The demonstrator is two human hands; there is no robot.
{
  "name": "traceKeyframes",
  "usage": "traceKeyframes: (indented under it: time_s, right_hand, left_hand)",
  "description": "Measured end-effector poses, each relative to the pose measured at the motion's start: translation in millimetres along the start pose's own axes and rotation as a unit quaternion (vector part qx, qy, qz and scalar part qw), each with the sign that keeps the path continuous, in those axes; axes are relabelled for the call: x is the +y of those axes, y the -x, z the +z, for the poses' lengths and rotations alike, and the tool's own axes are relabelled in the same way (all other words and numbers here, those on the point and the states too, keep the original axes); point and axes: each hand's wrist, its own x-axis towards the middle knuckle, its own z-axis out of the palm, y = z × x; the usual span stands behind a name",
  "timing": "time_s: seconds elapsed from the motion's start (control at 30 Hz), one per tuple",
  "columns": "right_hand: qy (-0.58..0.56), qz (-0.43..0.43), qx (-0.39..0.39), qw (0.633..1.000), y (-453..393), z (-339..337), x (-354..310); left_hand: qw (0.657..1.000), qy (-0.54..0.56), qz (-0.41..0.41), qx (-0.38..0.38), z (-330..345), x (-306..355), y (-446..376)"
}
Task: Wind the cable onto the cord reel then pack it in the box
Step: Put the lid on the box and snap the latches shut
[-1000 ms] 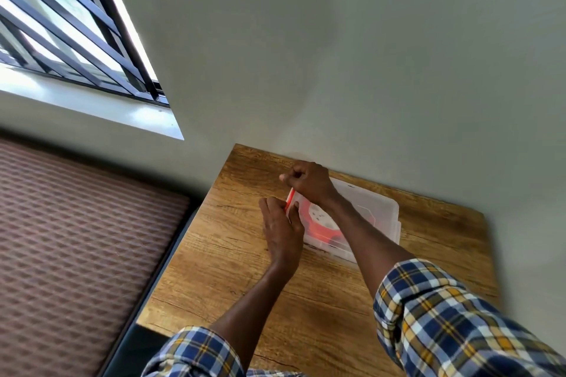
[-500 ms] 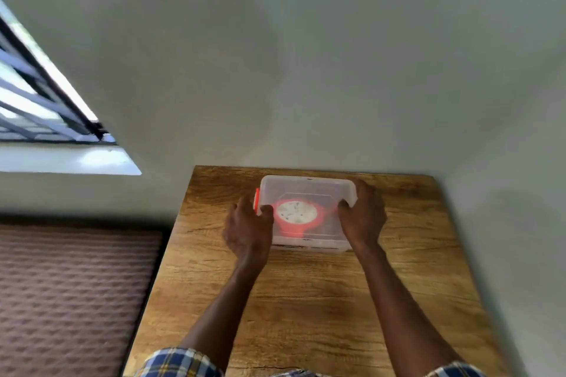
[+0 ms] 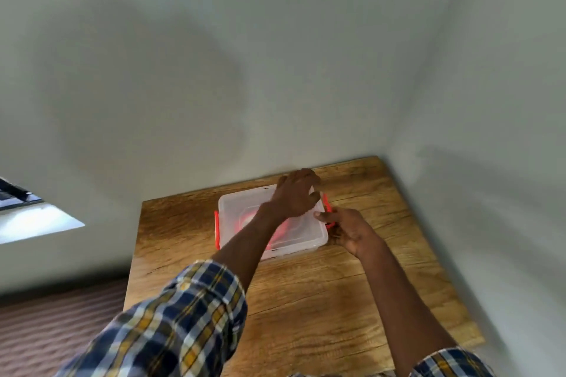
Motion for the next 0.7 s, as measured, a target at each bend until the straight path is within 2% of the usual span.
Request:
traceKeyframes:
  time_s: [0.07, 0.17, 0.37, 0.5, 0.63, 0.7]
  right_hand:
    - [0.024, -0.049, 0.05, 0.997, -2, 4, -3]
    - [0.08, -0.129, 0.153, 0.977, -9, 12, -8]
    - [0.222, -0.212, 0.28, 0.91, 7, 25, -6]
    - [0.252, -0.234, 0.313, 0.885, 4, 33, 0]
    - [0.352, -0.277, 0.332, 0.83, 7, 42, 4]
    - [0.362, -0.281, 0.332, 0.825, 10, 43, 3]
  left_hand:
    - [0.997, 0.0, 0.009, -0.083, 5, -7, -17]
    - [0.996, 0.059, -0.006, -0.062, 9, -20, -26]
    - [0.985, 0.164, -0.02, -0.043, 10, -30, -35]
    - [0.981, 0.192, -0.025, -0.015, 14, -29, -34]
    - [0.971, 0.237, -0.026, 0.022, 16, -28, -30]
    - [0.971, 0.236, -0.016, 0.026, 16, -30, -29]
